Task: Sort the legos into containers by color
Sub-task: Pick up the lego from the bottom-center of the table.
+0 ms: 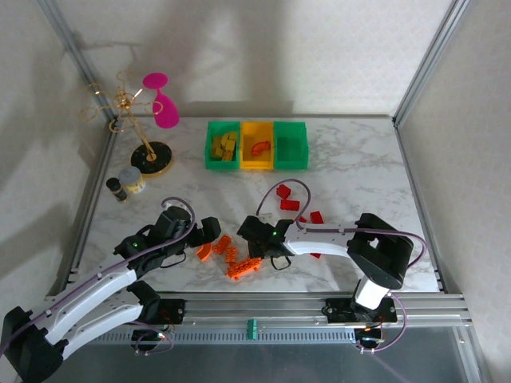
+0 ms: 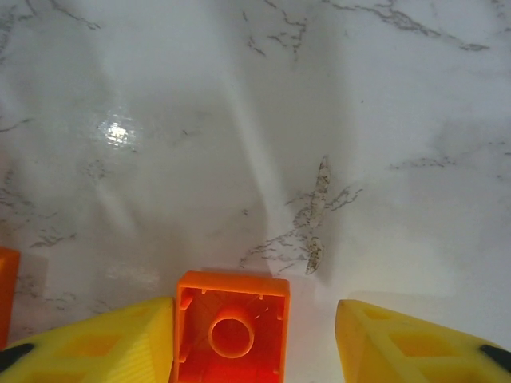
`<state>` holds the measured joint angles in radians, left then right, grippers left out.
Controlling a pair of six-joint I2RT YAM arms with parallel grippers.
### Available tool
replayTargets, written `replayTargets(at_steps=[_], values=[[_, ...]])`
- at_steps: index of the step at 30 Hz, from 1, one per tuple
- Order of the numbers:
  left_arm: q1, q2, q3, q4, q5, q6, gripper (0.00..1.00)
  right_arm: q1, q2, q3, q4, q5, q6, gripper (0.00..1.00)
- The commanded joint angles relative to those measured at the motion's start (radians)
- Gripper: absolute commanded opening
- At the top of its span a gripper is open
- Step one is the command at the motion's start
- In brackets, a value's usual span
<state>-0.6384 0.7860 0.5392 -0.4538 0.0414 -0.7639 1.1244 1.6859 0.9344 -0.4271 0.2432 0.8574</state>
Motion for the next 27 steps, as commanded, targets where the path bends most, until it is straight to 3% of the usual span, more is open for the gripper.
replayTargets(at_steps=[1,10,17,27], values=[[-0.006,-0.009,-0.013,-0.003,-0.016,-0.009,1.00,0.009,0.032,0.003,0.014,0.029,0.008,0.51],[-0.007,-0.008,-0.002,-0.005,-0.024,-0.007,1.00,0.011,0.048,0.020,0.022,0.029,-0.024,0.35],[-0.007,0.002,0.006,0.014,-0.034,-0.010,1.00,-0.011,0.008,0.063,0.015,0.059,-0.083,0.30],[-0.003,0.094,0.107,0.065,-0.111,-0.016,1.00,-0.189,0.031,0.217,0.113,0.085,-0.281,0.30]])
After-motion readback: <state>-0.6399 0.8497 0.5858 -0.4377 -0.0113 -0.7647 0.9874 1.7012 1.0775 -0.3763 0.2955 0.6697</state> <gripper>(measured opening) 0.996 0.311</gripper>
